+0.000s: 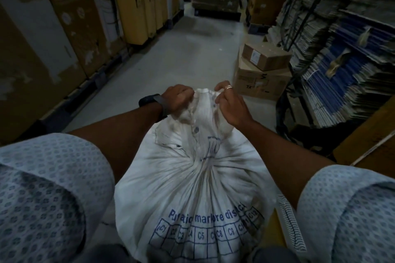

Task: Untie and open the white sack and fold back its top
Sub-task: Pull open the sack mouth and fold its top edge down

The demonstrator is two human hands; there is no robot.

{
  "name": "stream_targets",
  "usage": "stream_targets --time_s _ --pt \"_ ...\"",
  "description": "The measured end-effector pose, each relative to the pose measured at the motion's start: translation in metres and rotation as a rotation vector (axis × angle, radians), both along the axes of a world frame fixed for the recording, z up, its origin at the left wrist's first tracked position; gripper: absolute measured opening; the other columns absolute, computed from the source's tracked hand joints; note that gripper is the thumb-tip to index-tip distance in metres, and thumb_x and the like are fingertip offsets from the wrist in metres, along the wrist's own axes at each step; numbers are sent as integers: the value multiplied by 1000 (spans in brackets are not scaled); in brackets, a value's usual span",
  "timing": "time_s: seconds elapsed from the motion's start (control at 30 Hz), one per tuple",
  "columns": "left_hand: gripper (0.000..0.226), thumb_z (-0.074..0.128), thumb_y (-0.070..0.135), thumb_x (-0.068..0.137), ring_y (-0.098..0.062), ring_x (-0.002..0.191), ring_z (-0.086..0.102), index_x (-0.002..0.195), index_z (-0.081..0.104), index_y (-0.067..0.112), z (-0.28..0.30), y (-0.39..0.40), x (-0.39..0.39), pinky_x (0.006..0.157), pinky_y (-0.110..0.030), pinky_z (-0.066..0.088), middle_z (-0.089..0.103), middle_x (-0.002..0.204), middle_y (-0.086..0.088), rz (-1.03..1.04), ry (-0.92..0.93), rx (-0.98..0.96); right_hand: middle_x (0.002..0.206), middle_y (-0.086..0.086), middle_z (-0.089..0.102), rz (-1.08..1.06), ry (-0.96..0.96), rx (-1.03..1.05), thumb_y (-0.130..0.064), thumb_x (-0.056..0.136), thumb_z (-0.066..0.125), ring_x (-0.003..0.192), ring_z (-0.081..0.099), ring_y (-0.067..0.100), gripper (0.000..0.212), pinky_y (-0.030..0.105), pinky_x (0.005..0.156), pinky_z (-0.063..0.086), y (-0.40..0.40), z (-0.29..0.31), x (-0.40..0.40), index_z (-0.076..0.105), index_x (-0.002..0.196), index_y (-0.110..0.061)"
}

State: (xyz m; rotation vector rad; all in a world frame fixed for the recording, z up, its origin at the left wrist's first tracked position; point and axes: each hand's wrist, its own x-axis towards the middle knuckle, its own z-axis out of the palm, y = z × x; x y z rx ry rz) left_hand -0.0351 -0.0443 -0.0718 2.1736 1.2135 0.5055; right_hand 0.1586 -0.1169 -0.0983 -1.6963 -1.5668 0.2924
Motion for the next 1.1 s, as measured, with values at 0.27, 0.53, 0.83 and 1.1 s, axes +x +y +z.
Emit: stream_targets --time_s 0.27,0.53,0.83,1.1 --pt "14 63 30 67 -23 55 54 60 64 17 36 -77 -20 56 -29 46 63 67 -8 -89 315 -515 113 1 71 136 -35 -28 -7 66 33 110 63 16 53 39 101 48 -27 32 -16 71 99 -23" --pt "14 72 33 79 -9 59 62 71 71 21 -5 -160 -16 57 -22 49 67 63 5 -243 331 -591 85 1 71 -19 126 -164 -64 79 50 90 68 24 46 43 85 55 -49 39 -37 65 82 -21" --pt "65 53 74 57 -25 96 64 97 69 26 -41 -202 22 86 -41 55 69 109 -3 -595 678 213 117 4 66 203 -702 113 -12 85 59 106 62 26 28 36 92 47 -71 43 -57 69 110 -20" --pt "39 60 35 84 -11 48 53 58 68 6 -55 -188 -10 51 -11 36 70 59 -7 -289 147 210 113 9 62 283 -948 -435 -11 88 54 100 61 28 26 31 75 42 -104 4 -4 65 110 -21"
